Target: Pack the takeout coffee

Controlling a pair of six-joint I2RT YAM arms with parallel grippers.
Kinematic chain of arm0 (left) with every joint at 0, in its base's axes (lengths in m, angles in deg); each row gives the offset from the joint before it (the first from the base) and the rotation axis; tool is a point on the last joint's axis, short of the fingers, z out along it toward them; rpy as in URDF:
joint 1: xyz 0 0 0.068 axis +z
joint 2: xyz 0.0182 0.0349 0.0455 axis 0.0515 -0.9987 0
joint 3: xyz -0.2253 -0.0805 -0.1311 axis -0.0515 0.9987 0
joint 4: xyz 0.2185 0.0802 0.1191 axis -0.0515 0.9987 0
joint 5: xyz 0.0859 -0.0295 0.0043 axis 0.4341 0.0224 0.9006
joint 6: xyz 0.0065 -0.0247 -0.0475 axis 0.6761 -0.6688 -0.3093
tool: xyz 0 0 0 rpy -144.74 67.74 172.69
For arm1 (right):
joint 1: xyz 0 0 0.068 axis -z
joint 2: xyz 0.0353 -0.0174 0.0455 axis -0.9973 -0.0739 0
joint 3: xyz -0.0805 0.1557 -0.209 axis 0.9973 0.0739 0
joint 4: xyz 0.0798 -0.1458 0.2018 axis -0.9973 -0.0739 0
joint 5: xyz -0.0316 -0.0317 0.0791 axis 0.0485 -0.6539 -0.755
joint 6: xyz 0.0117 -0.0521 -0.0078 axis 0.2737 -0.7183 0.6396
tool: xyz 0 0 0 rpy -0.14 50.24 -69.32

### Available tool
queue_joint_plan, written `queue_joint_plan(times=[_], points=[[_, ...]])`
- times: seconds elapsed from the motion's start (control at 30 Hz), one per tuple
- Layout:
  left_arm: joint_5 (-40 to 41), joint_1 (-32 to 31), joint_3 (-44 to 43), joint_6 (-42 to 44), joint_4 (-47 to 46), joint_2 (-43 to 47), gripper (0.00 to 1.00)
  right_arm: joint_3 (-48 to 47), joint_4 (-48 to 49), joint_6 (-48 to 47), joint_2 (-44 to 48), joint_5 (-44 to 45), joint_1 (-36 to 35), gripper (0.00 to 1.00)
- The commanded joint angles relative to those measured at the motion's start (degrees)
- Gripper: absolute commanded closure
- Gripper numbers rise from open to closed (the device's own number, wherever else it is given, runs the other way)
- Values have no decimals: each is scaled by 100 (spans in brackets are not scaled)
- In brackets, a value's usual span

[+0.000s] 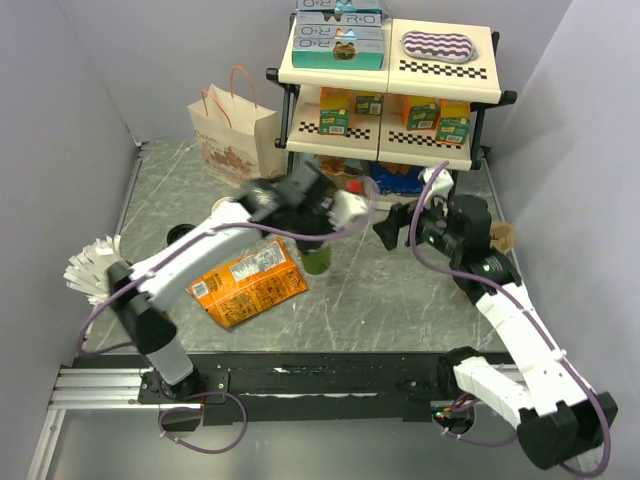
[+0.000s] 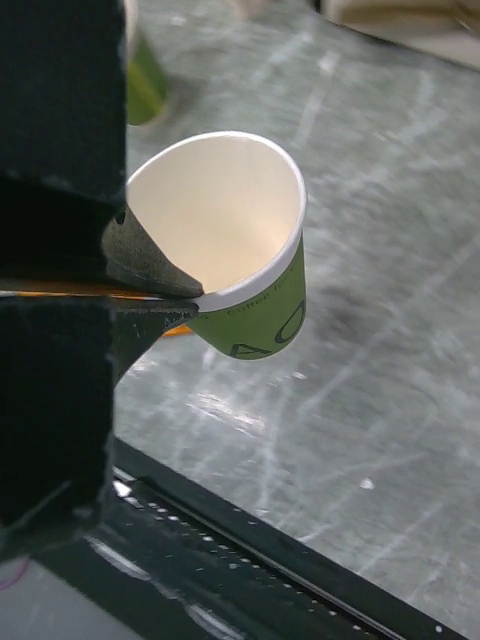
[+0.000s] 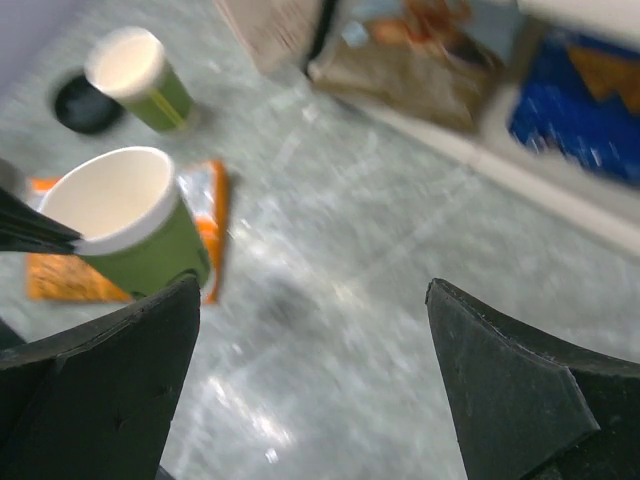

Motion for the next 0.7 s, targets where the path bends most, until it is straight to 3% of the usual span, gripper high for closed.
queue_joint_plan(times=[0.0,0.17,0.3,0.67], points=[[536,-529,-127,73,-969,-782,99,396,-547,-334,596,639,158,0],[1309,-960,-329,-58,-1549,-1566,99,485,-1109,-501,1001,1324,642,0],[1417,-978,-716,-278,-1647,-2084,99,502,-1321,-633,1185,1325,879,0],[1443,-1066,-444,-489,-1849,-2165,99,502,-1550,-501,1449,1114,1196,0]])
